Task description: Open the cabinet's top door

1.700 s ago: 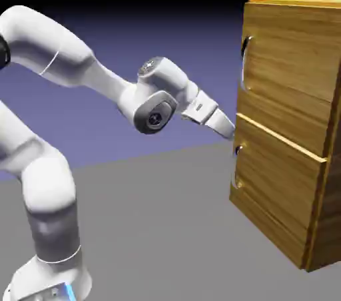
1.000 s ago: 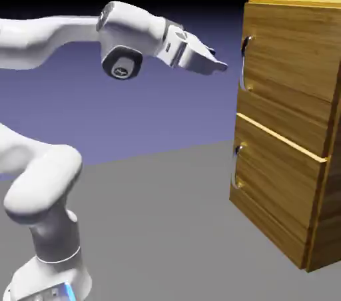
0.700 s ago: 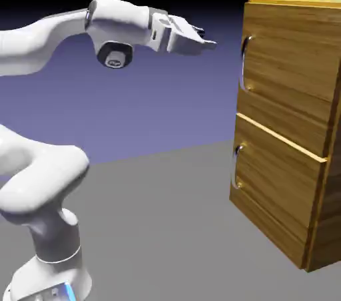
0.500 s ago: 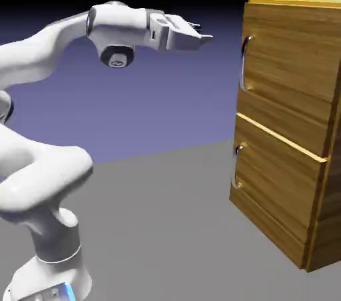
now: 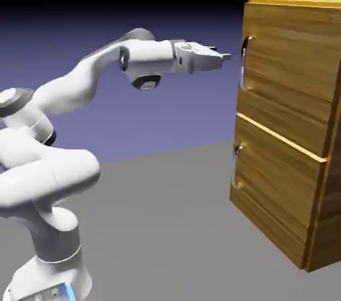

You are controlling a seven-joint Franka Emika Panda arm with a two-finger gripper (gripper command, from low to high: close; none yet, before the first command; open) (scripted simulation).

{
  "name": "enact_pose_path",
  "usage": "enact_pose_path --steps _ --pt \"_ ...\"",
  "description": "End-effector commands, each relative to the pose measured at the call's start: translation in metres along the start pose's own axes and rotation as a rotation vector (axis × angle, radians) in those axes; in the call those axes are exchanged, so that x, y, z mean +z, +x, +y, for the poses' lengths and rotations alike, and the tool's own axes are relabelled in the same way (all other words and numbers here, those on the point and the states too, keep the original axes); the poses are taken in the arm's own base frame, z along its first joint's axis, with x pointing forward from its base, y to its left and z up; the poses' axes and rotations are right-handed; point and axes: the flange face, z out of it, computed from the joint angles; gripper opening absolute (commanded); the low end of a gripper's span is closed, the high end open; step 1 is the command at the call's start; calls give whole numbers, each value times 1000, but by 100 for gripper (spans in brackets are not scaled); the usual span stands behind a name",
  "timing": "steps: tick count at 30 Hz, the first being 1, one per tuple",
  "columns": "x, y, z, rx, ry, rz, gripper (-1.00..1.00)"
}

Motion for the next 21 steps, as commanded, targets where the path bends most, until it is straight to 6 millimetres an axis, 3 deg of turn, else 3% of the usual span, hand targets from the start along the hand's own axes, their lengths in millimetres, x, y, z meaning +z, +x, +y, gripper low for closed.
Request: enact_pose_path --steps 1,2,6,7,8,21 --pt "8 -6 7 -8 3 -2 0" --pt "8 -6 8 -8 3 -2 0" --pt "58 -6 7 -8 3 -2 0" --pt "58 -6 7 -8 3 -2 -100" --pt "58 -6 7 -8 3 -2 -100" --pt "-41 43 56 -8 247 -248 -100"
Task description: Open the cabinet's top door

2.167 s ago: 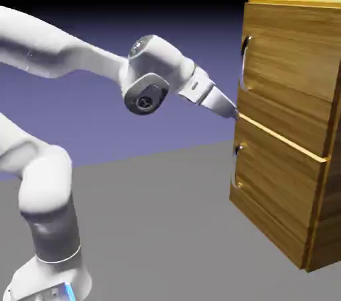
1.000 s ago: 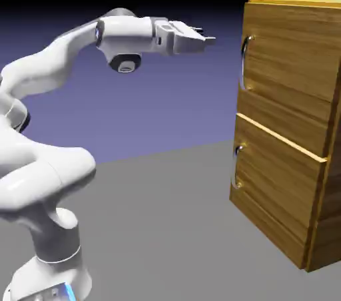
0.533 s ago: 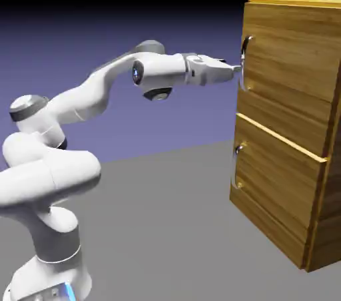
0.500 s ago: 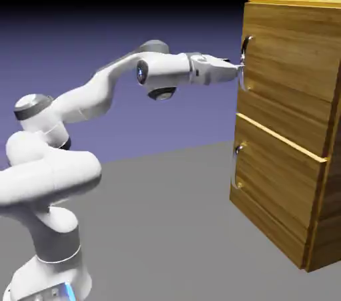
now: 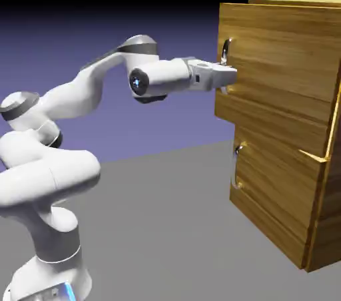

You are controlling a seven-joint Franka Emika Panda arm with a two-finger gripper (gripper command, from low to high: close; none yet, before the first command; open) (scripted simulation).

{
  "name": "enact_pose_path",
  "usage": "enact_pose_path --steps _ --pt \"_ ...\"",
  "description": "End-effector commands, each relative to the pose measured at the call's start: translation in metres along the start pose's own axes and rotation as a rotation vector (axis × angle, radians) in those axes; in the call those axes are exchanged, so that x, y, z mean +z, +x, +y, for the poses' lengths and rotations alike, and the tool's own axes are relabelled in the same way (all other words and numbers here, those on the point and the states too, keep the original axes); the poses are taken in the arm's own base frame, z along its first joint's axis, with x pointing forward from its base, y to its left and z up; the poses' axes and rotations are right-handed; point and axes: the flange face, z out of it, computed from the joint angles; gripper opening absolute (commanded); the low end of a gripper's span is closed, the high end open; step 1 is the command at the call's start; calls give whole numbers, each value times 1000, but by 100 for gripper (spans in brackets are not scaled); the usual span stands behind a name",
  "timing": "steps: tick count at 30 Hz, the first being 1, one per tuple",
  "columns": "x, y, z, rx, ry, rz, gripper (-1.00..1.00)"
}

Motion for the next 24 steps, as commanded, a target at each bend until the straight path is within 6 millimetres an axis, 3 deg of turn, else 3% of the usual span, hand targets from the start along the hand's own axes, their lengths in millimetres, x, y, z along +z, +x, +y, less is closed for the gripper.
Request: enact_pose_path --steps 1,10,24 --pt "-8 3 3 0 17 -17 -100" --pt "-70 30 30 0 163 -164 -100" --pt "-142 84 84 0 377 -377 -100"
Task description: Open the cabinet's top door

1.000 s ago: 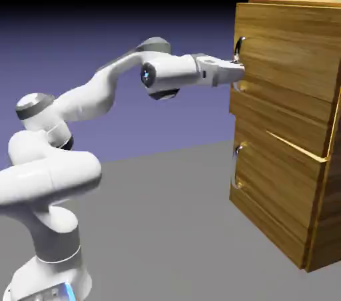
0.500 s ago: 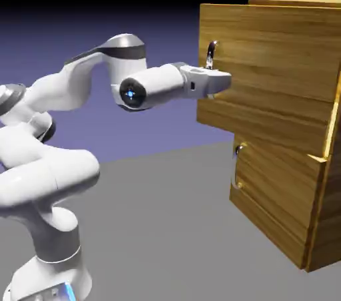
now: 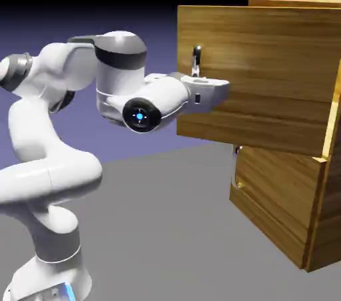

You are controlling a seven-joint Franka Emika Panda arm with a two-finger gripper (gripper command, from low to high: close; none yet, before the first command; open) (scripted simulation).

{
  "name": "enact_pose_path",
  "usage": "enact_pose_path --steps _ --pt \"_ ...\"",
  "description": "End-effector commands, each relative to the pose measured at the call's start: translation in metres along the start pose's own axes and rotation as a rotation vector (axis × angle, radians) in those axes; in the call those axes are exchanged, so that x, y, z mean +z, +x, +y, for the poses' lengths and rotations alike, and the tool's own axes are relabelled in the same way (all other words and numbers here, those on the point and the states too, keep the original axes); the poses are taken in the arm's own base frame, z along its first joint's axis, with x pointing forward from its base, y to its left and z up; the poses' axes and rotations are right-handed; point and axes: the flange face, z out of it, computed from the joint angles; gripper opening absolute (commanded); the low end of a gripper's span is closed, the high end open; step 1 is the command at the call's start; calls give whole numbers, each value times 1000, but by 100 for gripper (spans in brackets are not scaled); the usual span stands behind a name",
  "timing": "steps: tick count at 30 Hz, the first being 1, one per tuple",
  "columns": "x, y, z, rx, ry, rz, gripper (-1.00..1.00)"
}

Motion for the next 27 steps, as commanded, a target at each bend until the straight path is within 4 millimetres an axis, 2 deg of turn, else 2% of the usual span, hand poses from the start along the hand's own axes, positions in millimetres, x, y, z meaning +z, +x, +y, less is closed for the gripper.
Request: enact_pose_path --steps 1,14,27 --pt "-7 2 3 0 16 -16 -100" --pt "-89 41 41 0 214 -214 -100" --pt "-149 91 91 0 401 -401 -100"
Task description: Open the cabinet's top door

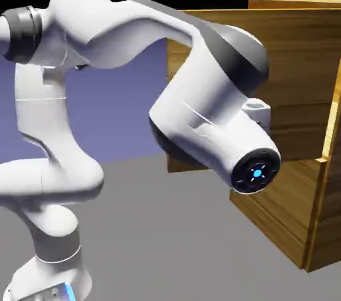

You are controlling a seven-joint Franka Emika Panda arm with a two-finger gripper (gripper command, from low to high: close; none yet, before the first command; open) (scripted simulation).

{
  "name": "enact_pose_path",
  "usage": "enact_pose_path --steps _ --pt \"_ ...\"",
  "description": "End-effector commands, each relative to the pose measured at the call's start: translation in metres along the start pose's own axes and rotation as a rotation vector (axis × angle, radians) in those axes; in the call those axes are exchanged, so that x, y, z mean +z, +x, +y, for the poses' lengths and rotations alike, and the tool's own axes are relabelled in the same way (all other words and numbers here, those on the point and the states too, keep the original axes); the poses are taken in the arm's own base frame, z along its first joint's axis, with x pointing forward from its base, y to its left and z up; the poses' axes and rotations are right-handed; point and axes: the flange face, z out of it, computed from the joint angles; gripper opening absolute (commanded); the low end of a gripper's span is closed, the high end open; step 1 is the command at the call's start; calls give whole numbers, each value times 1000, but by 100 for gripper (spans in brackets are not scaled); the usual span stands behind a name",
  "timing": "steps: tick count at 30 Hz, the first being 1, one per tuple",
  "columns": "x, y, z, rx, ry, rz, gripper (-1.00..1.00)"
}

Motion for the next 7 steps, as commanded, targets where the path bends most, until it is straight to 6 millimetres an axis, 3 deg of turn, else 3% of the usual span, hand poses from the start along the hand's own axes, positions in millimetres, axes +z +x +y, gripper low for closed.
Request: enact_pose_path --steps 1,7 --pt "-6 2 2 0 13 -13 -100" --pt "-38 14 14 0 85 -85 -100"
